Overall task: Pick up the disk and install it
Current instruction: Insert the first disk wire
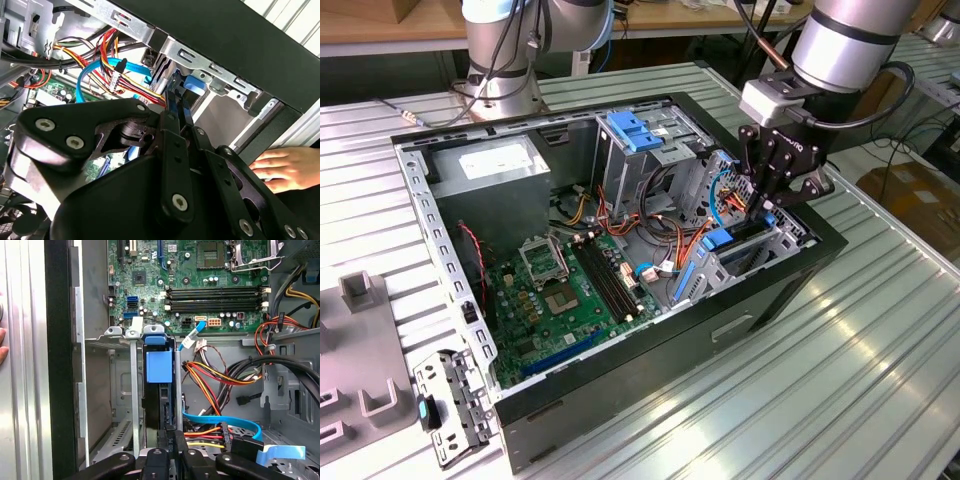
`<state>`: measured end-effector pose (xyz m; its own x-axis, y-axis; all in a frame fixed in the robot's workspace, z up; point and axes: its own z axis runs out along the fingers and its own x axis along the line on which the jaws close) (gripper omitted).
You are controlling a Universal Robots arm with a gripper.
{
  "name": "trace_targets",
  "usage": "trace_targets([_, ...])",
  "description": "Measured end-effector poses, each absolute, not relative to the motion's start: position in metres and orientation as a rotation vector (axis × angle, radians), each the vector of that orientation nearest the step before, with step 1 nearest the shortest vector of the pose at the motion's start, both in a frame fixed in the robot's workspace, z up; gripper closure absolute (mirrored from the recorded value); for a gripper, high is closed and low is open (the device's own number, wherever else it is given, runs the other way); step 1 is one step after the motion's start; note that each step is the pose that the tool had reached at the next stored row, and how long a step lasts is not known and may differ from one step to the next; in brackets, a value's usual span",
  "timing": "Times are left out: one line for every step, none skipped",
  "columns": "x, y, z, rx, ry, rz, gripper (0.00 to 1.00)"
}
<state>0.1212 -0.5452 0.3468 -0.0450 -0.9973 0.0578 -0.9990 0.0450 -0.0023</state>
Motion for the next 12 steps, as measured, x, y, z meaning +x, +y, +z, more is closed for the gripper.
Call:
trace_targets([0.1211, -0.5452, 0.3468, 2.142, -2.242, 0.065, 0.83])
trace_targets([0.1211, -0.5452, 0.3467, 2.14, -2.243, 0.065, 0.83])
trace_targets([0.1211, -0.5452, 0.3466, 2.139, -2.245, 0.065, 0.83])
trace_targets([0.121, -0.5452, 0.3465, 2.137, -2.246, 0.065, 0.83])
trace_targets([0.1209, -0.5452, 0.3464, 2.135, -2.249, 0.064, 0.83])
trace_targets([0.1209, -0.5452, 0.3464, 2.133, -2.25, 0.064, 0.83])
trace_targets([0.1208, -0.5452, 0.3463, 2.133, -2.25, 0.064, 0.83])
trace_targets([0.1208, -0.5452, 0.3463, 2.133, -2.25, 0.064, 0.83])
trace_targets([0.1208, -0.5452, 0.3462, 2.133, -2.251, 0.064, 0.83])
trace_targets([0.1208, -0.5451, 0.3461, 2.133, -2.251, 0.064, 0.83])
trace_targets([0.1208, -0.5447, 0.3458, 2.133, -2.251, 0.064, 0.83])
trace_targets([0.1208, -0.5438, 0.3458, 2.133, -2.251, 0.064, 0.83])
